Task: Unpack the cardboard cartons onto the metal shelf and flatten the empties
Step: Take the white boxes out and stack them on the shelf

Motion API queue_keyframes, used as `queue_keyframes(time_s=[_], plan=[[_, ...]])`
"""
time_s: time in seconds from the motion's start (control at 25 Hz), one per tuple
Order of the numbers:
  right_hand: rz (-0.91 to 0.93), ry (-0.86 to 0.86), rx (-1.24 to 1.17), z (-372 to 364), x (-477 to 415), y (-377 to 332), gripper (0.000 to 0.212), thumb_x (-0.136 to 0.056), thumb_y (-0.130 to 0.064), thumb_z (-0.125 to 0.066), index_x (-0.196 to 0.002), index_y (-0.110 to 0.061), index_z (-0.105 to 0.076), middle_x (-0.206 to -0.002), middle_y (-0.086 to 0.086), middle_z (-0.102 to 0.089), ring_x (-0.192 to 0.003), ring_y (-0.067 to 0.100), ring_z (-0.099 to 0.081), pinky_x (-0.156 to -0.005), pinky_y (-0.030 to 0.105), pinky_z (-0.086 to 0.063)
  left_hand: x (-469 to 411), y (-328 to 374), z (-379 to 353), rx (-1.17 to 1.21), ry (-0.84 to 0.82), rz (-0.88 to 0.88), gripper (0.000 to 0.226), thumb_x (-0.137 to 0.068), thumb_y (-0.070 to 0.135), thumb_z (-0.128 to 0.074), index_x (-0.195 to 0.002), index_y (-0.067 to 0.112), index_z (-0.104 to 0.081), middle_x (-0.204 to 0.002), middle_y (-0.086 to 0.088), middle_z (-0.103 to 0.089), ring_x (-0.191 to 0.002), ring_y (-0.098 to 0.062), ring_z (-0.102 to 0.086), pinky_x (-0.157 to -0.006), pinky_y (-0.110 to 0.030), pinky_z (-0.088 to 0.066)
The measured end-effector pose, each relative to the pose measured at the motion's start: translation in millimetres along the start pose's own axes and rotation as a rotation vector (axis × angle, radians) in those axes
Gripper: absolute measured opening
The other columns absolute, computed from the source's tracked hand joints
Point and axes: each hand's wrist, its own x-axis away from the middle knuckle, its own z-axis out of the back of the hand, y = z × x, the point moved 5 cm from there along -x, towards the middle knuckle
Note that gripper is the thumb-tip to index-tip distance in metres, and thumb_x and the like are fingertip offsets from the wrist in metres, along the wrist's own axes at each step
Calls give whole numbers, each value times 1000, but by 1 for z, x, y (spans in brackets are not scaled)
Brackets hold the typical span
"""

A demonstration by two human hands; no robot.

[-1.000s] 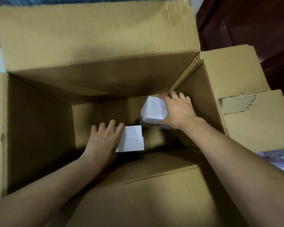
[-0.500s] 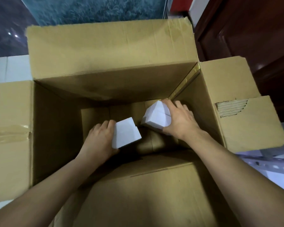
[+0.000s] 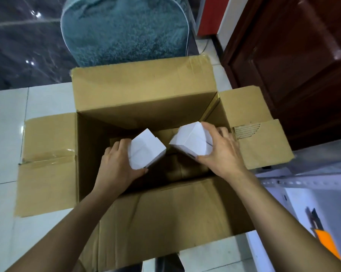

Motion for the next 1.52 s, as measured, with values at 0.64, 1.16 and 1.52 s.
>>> queue_keyframes(time_s=[0.64, 1.16, 1.52], plan=[[-78, 341, -213, 130, 107, -34, 95, -71, -47, -84, -148, -45, -28, -130, 0, -44, -127, 23, -39, -103, 48, -40, 67, 88, 122, 205, 270, -39, 93, -66, 51, -89, -138, 19, -40, -132, -2, -49, -117, -21, -44, -92, -42, -46], [-291, 649, -287, 203, 213, -85, 97, -65, -51, -85, -144, -52, -30, -125, -5, -41, -122, 21, -37, -103, 46, -37, 97, 120, 207, 334, 234, -287, 90, -68, 38, -89, -140, 17, -40, -136, -5, -49, -127, -28, -39, -103, -45, -39], [-409, 892, -292, 234, 308, -127, 93, -68, -49, -86, -144, -52, -32, -123, -5, -40, -124, 20, -36, -102, 39, -26, 121, 151, 255, 383, 204, -520, 84, -68, 38, -89, -136, 21, -41, -134, -1, -48, -123, -25, -40, -97, -45, -42]])
